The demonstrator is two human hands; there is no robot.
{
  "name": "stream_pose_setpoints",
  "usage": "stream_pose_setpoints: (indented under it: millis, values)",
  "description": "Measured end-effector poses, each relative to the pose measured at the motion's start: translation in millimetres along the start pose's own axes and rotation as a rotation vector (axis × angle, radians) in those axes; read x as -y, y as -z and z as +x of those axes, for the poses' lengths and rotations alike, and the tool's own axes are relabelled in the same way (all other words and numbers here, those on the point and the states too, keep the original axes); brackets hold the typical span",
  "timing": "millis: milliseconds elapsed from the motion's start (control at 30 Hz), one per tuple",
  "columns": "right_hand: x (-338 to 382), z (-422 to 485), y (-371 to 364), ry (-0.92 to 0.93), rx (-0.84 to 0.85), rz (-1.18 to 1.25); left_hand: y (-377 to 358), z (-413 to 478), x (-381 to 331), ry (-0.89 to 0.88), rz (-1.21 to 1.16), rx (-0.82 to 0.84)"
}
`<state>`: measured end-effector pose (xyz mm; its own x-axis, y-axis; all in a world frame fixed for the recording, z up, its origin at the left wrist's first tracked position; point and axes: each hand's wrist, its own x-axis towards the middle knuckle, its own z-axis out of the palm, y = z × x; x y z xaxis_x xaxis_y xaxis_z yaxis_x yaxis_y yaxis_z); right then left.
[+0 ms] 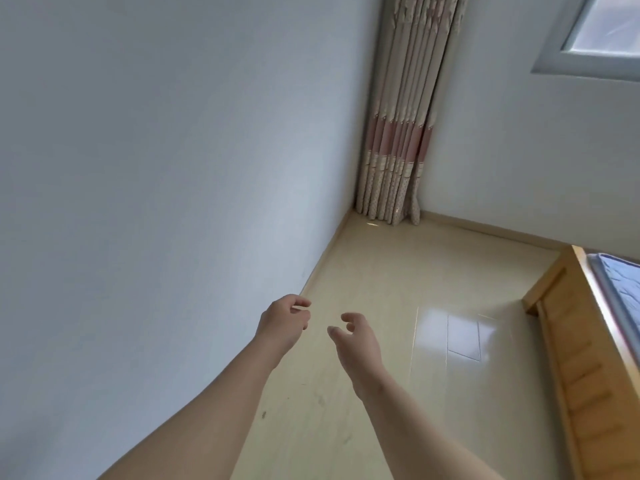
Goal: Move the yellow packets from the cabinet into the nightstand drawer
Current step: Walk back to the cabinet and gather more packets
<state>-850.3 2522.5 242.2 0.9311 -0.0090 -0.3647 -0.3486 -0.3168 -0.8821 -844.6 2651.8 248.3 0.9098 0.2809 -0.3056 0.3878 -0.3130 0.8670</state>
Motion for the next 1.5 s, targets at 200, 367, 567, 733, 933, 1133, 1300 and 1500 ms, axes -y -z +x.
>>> stream_pose_setpoints:
  millis: [200,367,567,733,933,1133,1300,1500]
  values:
    - [21,88,39,-0.074,-0.146,0.14,-45,90,-56,-0.05,0.033,0.166]
    - [41,187,101,-0.08,-0.262,0.259,-111,173,-114,-0.088,0.028,0.244]
    - [65,321,222,-0.046,-0.358,0.289,-234,280,-215,-0.141,-0.015,0.303]
    - [82,413,312,-0.078,-0.42,0.311,-323,352,-292,-0.144,-0.03,0.365]
    - [94,518,373,-0.131,-0.459,0.334,-394,451,-343,-0.124,0.013,0.428]
    - [121,661,420,-0.151,-0.542,0.395,-460,589,-411,-0.214,0.101,0.528]
    - [172,782,462,-0.154,-0.61,0.461,-508,710,-488,-0.292,0.221,0.603]
    - [191,874,521,-0.223,-0.703,0.522,-582,799,-563,-0.36,0.314,0.714]
